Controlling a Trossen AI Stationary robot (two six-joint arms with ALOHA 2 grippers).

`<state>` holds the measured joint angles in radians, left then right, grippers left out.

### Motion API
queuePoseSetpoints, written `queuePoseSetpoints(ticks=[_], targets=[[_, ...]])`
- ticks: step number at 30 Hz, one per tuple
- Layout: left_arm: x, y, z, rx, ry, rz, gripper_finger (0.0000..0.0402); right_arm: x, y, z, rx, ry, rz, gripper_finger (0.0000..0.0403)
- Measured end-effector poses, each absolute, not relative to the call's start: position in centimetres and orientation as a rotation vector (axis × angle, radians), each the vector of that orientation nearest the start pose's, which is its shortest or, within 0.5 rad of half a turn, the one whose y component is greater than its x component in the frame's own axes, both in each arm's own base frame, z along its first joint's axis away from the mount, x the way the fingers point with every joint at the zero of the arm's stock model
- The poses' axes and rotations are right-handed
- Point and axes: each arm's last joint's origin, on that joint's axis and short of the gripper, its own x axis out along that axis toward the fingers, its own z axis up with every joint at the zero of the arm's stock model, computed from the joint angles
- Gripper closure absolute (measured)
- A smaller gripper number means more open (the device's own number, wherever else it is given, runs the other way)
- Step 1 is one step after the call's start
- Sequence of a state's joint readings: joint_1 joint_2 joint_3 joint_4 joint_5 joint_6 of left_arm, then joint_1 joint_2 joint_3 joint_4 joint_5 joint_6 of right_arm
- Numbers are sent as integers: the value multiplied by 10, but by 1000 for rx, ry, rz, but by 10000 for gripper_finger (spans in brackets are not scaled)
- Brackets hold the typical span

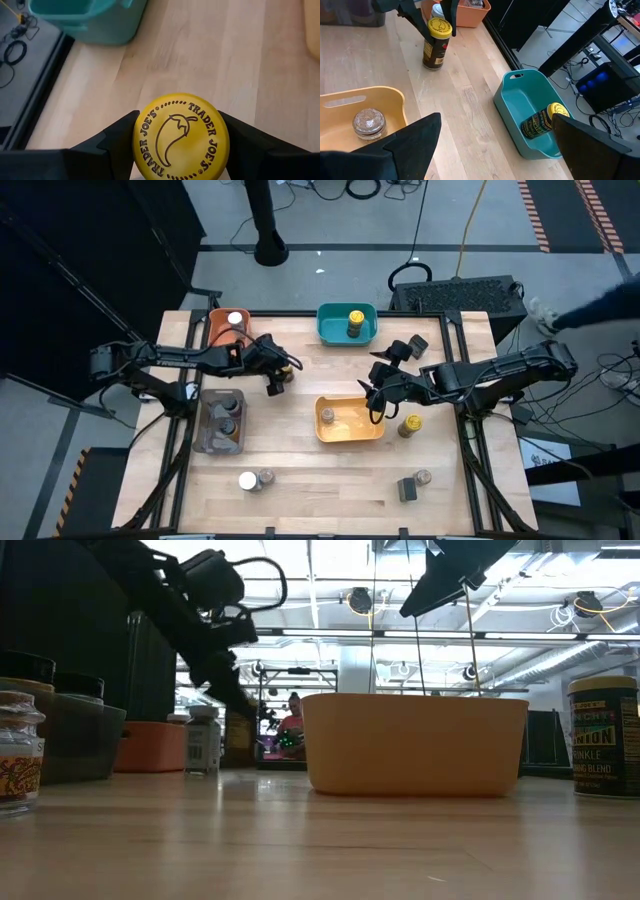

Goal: Sort spices by type
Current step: Put the left yellow spice bottle into the green bin

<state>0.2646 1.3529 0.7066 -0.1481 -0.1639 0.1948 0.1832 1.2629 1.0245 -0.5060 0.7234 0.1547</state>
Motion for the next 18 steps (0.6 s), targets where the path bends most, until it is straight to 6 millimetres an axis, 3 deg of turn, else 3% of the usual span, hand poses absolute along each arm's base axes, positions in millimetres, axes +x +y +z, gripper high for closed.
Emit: queuePoseSetpoints(ticks=[8,18], targets=[[269,68,224,163,732,311,162,257,29,295,-176,639,-542,39],[298,71,305,188,499,328,162,243,24,291,-154,728,-584,39]])
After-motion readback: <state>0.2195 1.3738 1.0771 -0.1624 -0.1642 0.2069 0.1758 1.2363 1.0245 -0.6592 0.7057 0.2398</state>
